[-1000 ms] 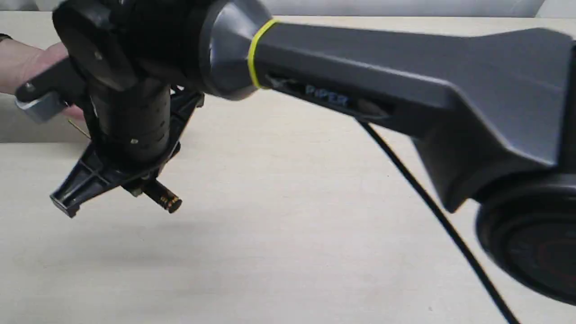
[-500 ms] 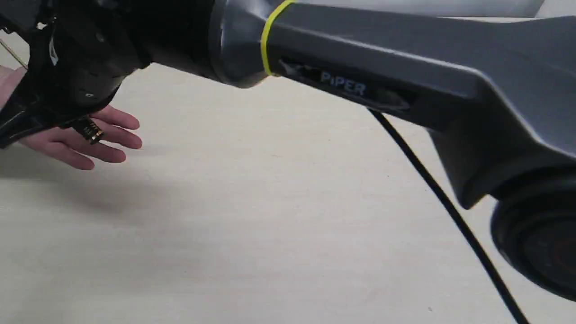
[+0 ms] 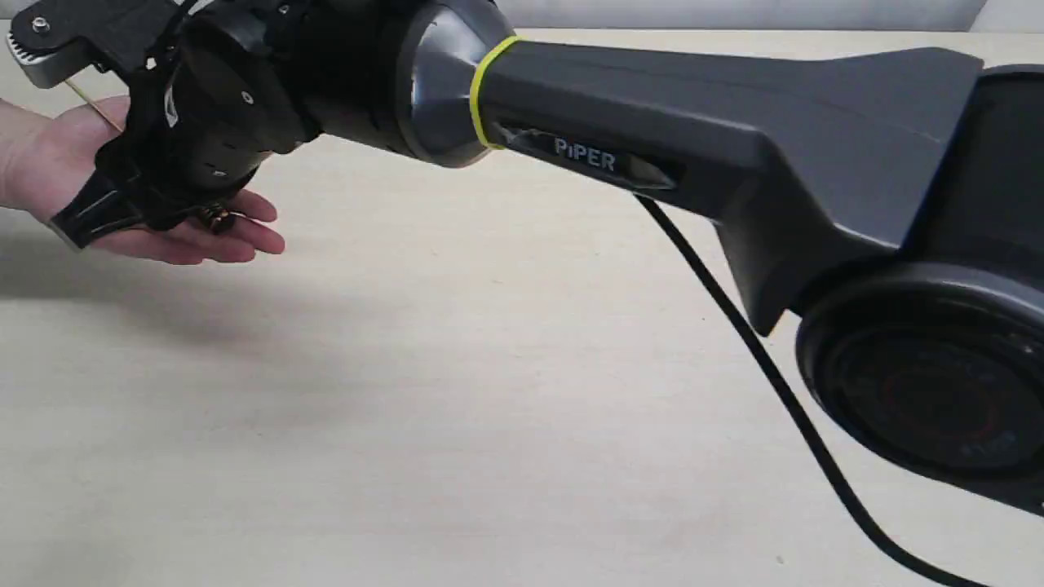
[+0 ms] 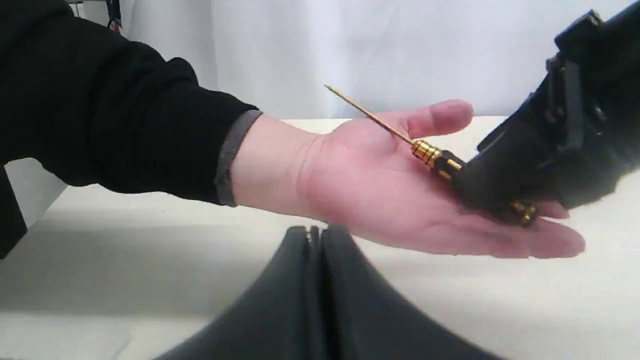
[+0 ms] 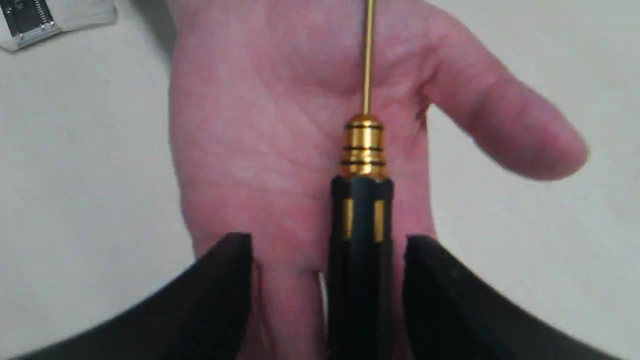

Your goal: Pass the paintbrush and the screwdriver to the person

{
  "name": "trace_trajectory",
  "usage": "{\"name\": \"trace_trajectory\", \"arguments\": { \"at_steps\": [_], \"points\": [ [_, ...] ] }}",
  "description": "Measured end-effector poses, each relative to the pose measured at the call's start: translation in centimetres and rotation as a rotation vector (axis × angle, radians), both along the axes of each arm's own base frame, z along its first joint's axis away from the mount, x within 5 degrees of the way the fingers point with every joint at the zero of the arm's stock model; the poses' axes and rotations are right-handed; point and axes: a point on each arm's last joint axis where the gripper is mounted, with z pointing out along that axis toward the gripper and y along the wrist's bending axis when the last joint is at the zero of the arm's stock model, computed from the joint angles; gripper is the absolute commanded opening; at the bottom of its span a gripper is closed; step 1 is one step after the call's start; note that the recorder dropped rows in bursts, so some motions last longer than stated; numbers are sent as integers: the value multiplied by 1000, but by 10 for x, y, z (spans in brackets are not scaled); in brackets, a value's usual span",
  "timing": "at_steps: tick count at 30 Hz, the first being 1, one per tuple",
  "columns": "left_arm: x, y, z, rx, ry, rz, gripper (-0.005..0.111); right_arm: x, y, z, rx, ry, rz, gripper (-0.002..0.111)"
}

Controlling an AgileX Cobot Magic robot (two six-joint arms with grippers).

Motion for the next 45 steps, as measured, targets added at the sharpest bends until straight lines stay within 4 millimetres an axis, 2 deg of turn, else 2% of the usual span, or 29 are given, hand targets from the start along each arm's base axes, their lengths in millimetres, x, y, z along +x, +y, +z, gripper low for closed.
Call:
{"name": "trace_trajectory", "arguments": {
  "at_steps": [5,7,8,13,17,23,29,39,45],
  "points": [
    [0,0,0,0,0,0,0,-5,-7,0,-76,55,-6,56],
    [0,0,0,0,0,0,0,-7,-11,0,-117,82,-9,51],
    [0,0,0,0,0,0,0,-8,-12,1,-132,90,-10,46],
    [0,0,0,0,0,0,0,-13,-22,12,-198,116,-15,5],
    [0,0,0,0,0,0,0,-17,-27,33,-171,96,-16,5],
    [0,0,0,0,0,0,0,-25,-37,82,-50,8,-13,5],
    [0,0,0,0,0,0,0,-46,-65,116,32,-53,-5,5],
    [0,0,0,0,0,0,0,-98,-134,128,113,-126,13,5],
    [0,0,0,0,0,0,0,-129,-175,126,191,-140,-7,5]
  ]
}}
